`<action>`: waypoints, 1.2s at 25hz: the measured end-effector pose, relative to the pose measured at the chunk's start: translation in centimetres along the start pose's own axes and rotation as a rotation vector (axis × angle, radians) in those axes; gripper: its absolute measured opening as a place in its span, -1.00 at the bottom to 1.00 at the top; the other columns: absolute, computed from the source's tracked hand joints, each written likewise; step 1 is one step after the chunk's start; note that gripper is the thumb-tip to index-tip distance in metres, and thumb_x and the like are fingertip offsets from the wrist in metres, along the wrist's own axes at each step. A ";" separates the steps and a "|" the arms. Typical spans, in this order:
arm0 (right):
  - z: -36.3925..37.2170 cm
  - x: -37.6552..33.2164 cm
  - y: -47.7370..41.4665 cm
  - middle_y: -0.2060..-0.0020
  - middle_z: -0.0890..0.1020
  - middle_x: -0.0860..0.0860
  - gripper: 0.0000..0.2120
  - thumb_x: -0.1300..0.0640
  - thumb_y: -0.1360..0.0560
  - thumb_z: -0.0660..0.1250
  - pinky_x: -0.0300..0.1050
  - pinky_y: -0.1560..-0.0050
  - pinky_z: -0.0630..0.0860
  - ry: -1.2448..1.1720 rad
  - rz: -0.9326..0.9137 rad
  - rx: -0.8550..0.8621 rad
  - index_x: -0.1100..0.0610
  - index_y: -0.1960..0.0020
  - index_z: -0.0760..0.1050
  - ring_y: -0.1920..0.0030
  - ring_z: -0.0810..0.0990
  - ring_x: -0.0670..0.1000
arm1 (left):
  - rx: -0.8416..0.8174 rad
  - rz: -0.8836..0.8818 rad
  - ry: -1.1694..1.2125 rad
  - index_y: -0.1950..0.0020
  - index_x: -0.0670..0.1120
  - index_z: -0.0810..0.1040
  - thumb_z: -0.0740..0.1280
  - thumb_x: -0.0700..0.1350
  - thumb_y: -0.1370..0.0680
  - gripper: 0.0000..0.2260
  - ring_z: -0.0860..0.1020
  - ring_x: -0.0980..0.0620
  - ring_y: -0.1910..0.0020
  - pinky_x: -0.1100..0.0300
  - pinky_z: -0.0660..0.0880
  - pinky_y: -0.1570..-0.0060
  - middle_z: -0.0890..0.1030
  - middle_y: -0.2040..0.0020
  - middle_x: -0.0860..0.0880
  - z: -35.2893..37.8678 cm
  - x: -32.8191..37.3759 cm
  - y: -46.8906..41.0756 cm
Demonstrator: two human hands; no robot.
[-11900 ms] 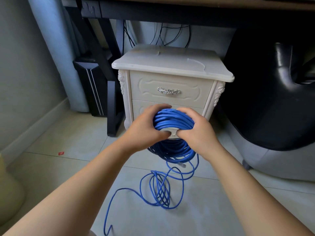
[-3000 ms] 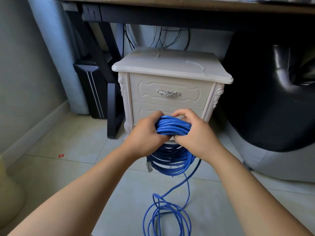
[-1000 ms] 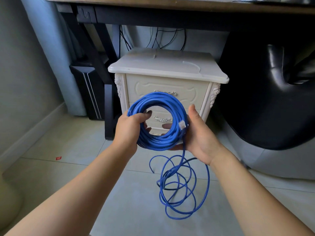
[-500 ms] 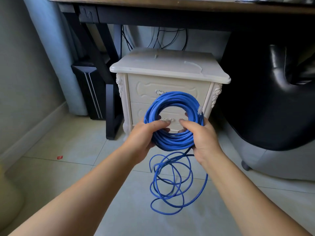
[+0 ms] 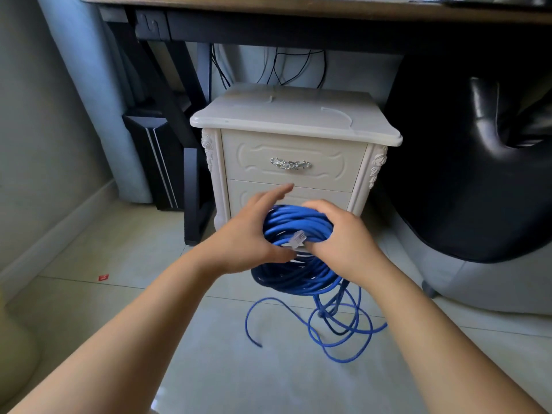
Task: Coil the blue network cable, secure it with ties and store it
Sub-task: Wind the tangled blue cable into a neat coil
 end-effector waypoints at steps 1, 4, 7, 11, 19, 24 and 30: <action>0.3 -0.5 0.1 0.12 0.64 -0.19 -0.56 0.22 -0.35 0.46 -0.11 0.03 0.55 0.023 -0.030 -0.018 -0.20 -0.10 0.50 0.10 0.60 -0.10 | -0.005 0.009 -0.049 -0.44 0.22 0.32 0.52 -0.17 -0.37 -0.27 0.55 0.33 -0.02 0.48 0.47 0.05 0.49 -0.23 0.19 0.1 0.1 0.1; 0.5 -1.5 0.4 0.15 0.62 -0.20 -0.61 0.19 -0.35 0.47 -0.12 0.04 0.54 0.068 -0.084 -0.042 -0.17 -0.08 0.51 0.13 0.58 -0.13 | 0.051 -0.015 -0.155 -0.06 0.06 0.54 0.46 -0.15 -0.40 -0.72 0.57 0.12 0.23 0.39 0.45 0.28 0.62 0.16 0.10 -0.1 -0.5 0.4; 0.0 -1.9 0.3 0.11 0.62 -0.20 -0.61 0.09 -0.33 0.52 -0.21 0.05 0.54 -0.006 -0.064 -0.029 -0.16 -0.09 0.50 0.12 0.59 -0.18 | 0.159 -0.022 -0.072 0.12 -0.07 0.52 0.44 -0.18 -0.39 -0.87 0.46 0.10 0.38 0.28 0.39 0.37 0.56 0.32 -0.01 -0.9 -0.8 0.2; -0.1 -0.7 -0.1 0.02 0.60 -0.21 -0.45 -0.01 -0.30 0.58 -0.37 0.06 0.49 -0.181 0.065 -0.097 -0.15 -0.23 0.46 0.05 0.61 -0.23 | 0.223 -0.074 0.103 0.12 -0.11 0.53 0.43 -0.32 -0.39 -0.83 0.45 0.10 0.38 0.25 0.39 0.33 0.54 0.31 -0.05 -1.4 -1.4 0.1; 1.3 2.5 -0.5 -0.06 0.67 0.06 -0.52 0.10 -0.31 0.53 0.06 -0.10 0.55 -0.724 0.244 -0.121 -0.07 -0.20 0.52 -0.02 0.65 0.03 | 0.431 -0.195 0.644 0.19 -0.09 0.52 0.38 -0.33 -0.27 -0.80 0.42 -0.07 0.27 0.04 0.37 0.14 0.44 0.32 -0.11 -2.7 -3.6 0.1; 1.9 3.2 -0.6 0.01 0.68 0.10 -0.54 0.21 -0.31 0.52 0.23 -0.19 0.50 -0.874 0.304 0.036 0.11 -0.18 0.51 -0.04 0.66 0.15 | 0.462 -0.234 0.909 0.12 -0.11 0.52 0.35 -0.36 -0.35 -0.80 0.47 0.00 0.38 -0.09 0.49 -0.02 0.48 0.38 -0.03 -1.8 -3.4 0.3; 2.2 3.3 -0.1 0.14 0.61 0.16 -0.74 0.36 -0.42 0.41 0.15 -0.07 0.58 -1.028 0.375 0.123 0.15 -0.07 0.53 0.12 0.66 0.14 | 0.329 -0.279 1.053 0.09 -0.11 0.51 0.32 -0.34 -0.52 -0.87 0.54 0.04 0.23 0.01 0.55 0.00 0.53 0.28 -0.02 0.6 -2.7 0.5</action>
Point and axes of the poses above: each hand's wrist, its own y-axis away from the middle knuckle, its own z-axis out of the palm, x = y × z, the point moved 10 cm from there along -y, towards the middle knuckle
